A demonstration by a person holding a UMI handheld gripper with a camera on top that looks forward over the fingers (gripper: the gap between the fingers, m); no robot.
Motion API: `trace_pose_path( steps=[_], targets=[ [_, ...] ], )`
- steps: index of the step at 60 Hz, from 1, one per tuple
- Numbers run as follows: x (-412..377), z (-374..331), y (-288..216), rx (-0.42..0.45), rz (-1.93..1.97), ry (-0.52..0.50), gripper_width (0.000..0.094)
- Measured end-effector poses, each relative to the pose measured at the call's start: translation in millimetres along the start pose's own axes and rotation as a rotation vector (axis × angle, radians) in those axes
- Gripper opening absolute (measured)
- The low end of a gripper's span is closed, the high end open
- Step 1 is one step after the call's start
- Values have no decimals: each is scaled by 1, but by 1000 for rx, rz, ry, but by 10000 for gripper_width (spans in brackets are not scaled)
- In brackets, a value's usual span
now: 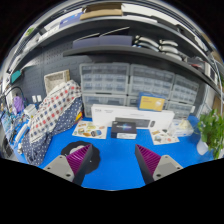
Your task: Arrange mouse
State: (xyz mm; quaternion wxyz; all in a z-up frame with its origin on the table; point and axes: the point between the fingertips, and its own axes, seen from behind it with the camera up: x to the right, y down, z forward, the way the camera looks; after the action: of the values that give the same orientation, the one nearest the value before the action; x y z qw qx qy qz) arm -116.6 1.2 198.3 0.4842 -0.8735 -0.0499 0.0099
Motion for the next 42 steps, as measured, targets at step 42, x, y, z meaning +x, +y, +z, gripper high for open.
trace_pose_path(
  steps=[42],
  targets=[
    [171,-147,58,13,97,44,850]
  ],
)
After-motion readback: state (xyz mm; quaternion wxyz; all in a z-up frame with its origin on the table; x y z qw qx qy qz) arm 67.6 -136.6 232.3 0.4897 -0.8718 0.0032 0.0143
